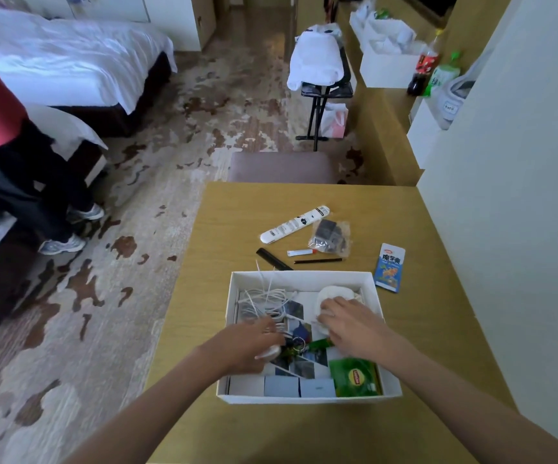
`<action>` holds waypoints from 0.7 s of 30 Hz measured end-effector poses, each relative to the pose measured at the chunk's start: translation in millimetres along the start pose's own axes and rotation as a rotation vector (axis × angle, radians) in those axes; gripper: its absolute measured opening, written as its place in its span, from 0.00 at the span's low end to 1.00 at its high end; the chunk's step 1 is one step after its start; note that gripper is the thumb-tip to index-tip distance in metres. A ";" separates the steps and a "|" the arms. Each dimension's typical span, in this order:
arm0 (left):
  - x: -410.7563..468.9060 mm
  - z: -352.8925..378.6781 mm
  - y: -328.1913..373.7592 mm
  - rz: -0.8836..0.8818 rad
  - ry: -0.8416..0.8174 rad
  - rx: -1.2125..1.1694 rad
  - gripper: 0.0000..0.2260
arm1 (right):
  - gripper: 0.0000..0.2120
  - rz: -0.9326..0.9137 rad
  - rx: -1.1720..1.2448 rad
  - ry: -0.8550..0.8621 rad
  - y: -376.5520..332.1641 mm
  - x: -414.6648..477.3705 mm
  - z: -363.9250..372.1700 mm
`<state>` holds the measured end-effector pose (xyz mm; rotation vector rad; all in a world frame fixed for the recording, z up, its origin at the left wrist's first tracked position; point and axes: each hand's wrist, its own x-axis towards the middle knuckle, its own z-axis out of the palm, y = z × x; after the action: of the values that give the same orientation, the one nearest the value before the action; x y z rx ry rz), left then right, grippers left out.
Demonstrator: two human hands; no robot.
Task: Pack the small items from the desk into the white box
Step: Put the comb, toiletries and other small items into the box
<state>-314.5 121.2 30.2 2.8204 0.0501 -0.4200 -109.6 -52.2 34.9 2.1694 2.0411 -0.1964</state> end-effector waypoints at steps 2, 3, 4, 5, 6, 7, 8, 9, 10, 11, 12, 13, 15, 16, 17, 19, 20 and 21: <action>0.8 1.2 0.3 -0.003 -0.022 0.062 0.20 | 0.19 0.044 -0.017 -0.050 4.9 2.0 0.7; 1.6 1.6 0.3 -0.005 -0.032 0.094 0.20 | 0.20 0.072 -0.019 -0.059 7.7 2.7 0.6; 2.3 1.4 0.1 -0.001 -0.043 0.131 0.20 | 0.21 0.092 -0.017 -0.059 10.1 3.2 0.1; 3.5 1.3 0.6 0.008 -0.053 0.167 0.19 | 0.21 0.098 -0.009 -0.048 11.1 3.9 -0.9; 4.2 1.0 1.1 0.017 -0.059 0.199 0.19 | 0.20 0.088 0.006 -0.024 10.4 5.0 -1.6; 4.6 1.4 1.5 0.028 -0.060 0.228 0.18 | 0.19 0.068 0.027 0.011 8.4 6.2 -1.9; 4.6 2.6 1.7 0.038 -0.056 0.251 0.18 | 0.17 0.048 0.056 0.053 5.6 7.5 -1.7; 3.7 4.4 1.1 0.045 -0.049 0.265 0.18 | 0.15 0.033 0.096 0.098 2.6 8.6 -1.2; 2.7 6.5 -0.1 0.047 -0.047 0.270 0.18 | 0.13 0.025 0.140 0.140 0.4 10.3 -0.6; 1.5 8.5 -1.1 0.045 -0.050 0.269 0.18 | 0.11 0.023 0.187 0.176 -1.1 12.0 0.1; -0.3 10.0 -2.0 0.040 -0.055 0.265 0.18 | 0.11 0.029 0.233 0.197 -1.9 14.2 0.6; -2.4 10.8 -2.8 0.032 -0.055 0.257 0.17 | 0.11 0.039 0.278 0.204 -2.6 16.9 0.5; -7.8 7.9 -4.0 0.002 -0.028 0.190 0.16 | 0.11 0.059 0.375 0.191 -2.0 21.9 -1.4; -11.1 3.2 -4.8 -0.028 -0.002 0.114 0.17 | 0.10 0.072 0.427 0.185 -1.0 24.2 -2.8; -14.4 -4.2 -4.5 -0.071 0.035 0.018 0.17 | 0.09 0.089 0.480 0.187 0.7 25.8 -4.4; -19.7 -24.1 -2.8 -0.146 0.184 -0.167 0.16 | 0.07 0.143 0.609 0.221 8.0 27.3 -9.3; -19.5 -34.5 -2.8 -0.172 0.299 -0.220 0.14 | 0.06 0.170 0.679 0.244 13.7 28.1 -13.3; -17.6 -45.3 -3.3 -0.201 0.428 -0.252 0.11 | 0.05 0.184 0.737 0.268 20.1 29.3 -18.2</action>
<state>-319.0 137.6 75.9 2.6091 0.4445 0.1477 -87.9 -21.0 47.3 2.9297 2.1050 -0.7794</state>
